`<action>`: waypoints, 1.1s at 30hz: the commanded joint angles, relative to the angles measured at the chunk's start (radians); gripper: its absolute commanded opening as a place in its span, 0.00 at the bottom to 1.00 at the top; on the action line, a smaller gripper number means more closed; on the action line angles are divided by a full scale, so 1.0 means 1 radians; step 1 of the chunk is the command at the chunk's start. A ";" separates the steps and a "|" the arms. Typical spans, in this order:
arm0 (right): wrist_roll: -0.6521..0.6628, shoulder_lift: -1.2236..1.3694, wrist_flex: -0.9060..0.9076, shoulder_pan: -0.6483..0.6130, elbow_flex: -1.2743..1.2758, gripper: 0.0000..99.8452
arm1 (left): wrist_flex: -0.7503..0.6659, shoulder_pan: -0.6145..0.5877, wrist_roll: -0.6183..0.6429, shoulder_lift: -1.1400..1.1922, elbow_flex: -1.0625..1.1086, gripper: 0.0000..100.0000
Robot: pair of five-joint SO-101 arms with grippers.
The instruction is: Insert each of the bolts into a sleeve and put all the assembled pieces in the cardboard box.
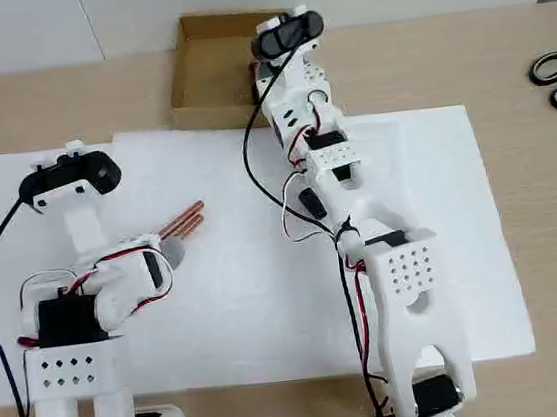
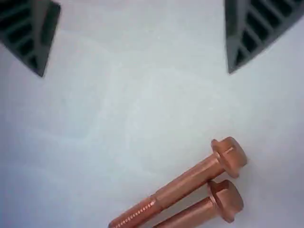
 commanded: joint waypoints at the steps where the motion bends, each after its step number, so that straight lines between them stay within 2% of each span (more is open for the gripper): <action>1: 0.011 -0.013 -0.031 -0.005 -0.092 0.01 | 0.006 -0.006 -0.006 -0.021 -0.005 0.23; 9: 0.014 -0.015 0.085 0.001 -0.094 0.16 | 0.006 -0.006 -0.006 -0.021 -0.005 0.23; 14: 0.014 -0.068 0.120 0.012 -0.094 0.14 | 0.006 -0.006 -0.006 -0.021 -0.005 0.23; 21: 0.014 -0.263 0.380 0.025 -0.094 0.13 | 0.006 -0.005 -0.006 -0.021 -0.012 0.23; 25: 0.012 -0.389 0.567 0.050 -0.092 0.13 | 0.006 -0.002 -0.006 -0.021 -0.012 0.23; 30: 0.009 -0.578 0.993 0.061 -0.092 0.13 | 0.006 -0.006 -0.006 -0.023 -0.012 0.23; 33: 0.006 -0.664 1.176 0.054 -0.092 0.13 | 0.006 -0.006 -0.005 -0.023 -0.010 0.23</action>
